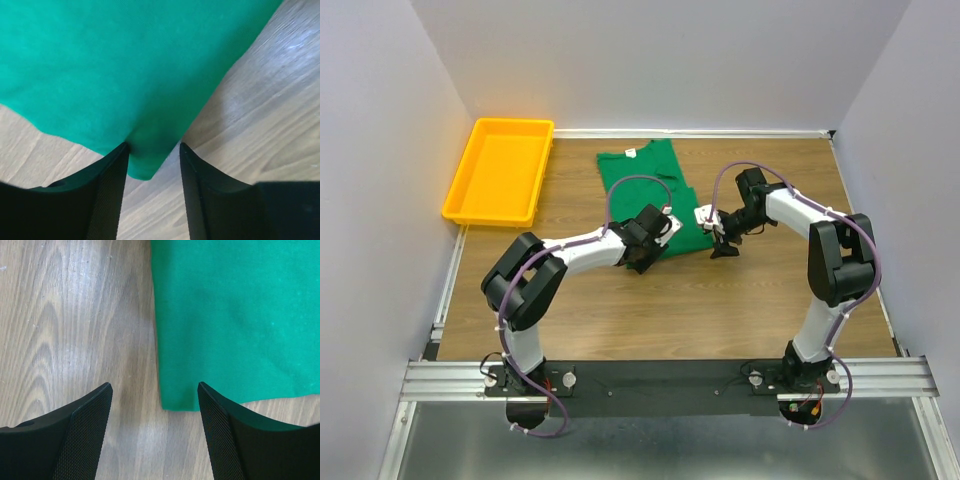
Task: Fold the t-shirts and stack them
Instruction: Fold the tshirt
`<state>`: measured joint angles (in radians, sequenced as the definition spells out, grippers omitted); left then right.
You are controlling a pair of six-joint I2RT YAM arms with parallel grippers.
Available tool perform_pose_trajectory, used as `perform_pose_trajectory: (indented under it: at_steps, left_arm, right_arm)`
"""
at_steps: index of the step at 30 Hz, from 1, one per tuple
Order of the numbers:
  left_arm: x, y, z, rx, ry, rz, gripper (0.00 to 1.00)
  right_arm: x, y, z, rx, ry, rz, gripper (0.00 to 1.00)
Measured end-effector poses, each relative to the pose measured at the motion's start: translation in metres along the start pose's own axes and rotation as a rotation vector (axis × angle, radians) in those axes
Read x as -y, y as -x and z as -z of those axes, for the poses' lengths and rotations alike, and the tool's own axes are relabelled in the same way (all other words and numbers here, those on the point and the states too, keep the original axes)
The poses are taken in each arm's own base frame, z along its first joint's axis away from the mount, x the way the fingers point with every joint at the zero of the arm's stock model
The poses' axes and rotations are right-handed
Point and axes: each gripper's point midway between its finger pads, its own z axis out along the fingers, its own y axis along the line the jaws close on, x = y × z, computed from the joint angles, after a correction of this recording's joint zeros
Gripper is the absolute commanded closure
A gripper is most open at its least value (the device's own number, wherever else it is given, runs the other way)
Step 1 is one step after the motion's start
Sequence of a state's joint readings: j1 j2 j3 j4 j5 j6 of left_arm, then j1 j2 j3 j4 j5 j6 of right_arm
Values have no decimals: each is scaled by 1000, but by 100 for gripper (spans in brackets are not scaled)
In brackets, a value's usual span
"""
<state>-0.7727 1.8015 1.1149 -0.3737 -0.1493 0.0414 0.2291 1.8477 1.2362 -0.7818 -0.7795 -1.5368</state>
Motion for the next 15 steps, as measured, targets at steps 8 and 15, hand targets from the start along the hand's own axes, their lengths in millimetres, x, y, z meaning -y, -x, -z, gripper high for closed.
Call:
perform_pose_trajectory:
  at_steps: [8,15]
  left_arm:
    - [0,2,-4,8,-1,-8,73]
    - [0,5,-6,19,1,-4,100]
  right_arm:
    - [2,-4,-4,0,0,-2,26]
    - [8,-9,-16,-19,0,-1,29]
